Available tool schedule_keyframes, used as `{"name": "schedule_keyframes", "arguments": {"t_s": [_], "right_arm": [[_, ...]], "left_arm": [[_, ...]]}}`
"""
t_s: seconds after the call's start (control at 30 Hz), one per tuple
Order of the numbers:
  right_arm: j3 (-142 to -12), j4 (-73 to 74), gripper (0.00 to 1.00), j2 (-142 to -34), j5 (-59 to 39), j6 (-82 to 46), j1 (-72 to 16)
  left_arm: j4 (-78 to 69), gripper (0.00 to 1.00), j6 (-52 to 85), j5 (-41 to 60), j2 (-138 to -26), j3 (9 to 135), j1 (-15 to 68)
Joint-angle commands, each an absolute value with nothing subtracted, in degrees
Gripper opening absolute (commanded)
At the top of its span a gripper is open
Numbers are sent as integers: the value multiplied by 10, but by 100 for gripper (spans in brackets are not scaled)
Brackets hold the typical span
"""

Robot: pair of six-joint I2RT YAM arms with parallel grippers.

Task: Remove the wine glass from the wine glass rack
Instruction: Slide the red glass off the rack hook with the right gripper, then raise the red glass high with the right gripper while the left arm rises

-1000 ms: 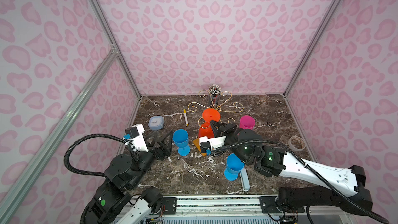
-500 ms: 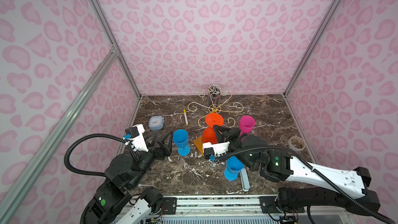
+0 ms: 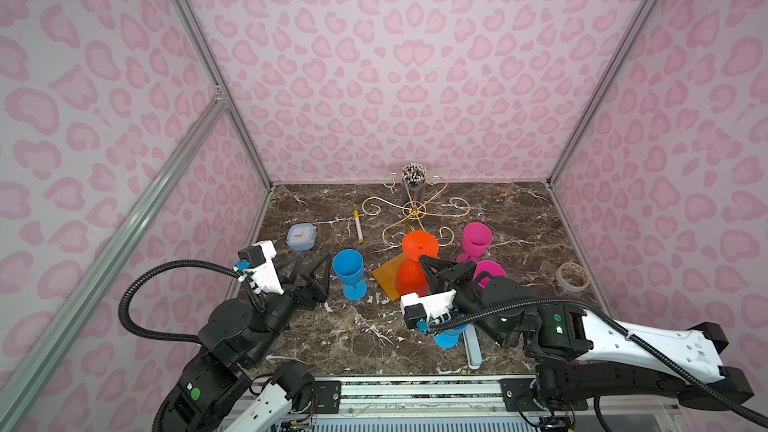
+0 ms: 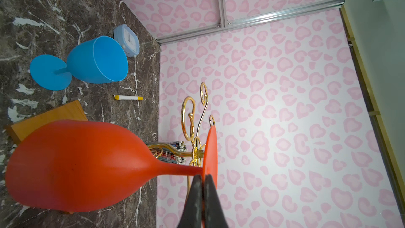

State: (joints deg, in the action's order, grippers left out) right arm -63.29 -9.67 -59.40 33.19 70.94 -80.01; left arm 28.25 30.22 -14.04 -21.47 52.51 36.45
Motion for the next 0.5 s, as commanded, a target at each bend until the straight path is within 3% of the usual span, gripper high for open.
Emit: {"name": "schedule_keyframes", "arguments": {"t_s": [0.0,0.47], "right_arm": [[-646,-136,0,-581,362,675,-824],[-746,-183,0,-543,337,471,-865]], "left_arm": [[283,89,278,-146,-211,535,364],[245,89,90,-73,-264,610,363]]}}
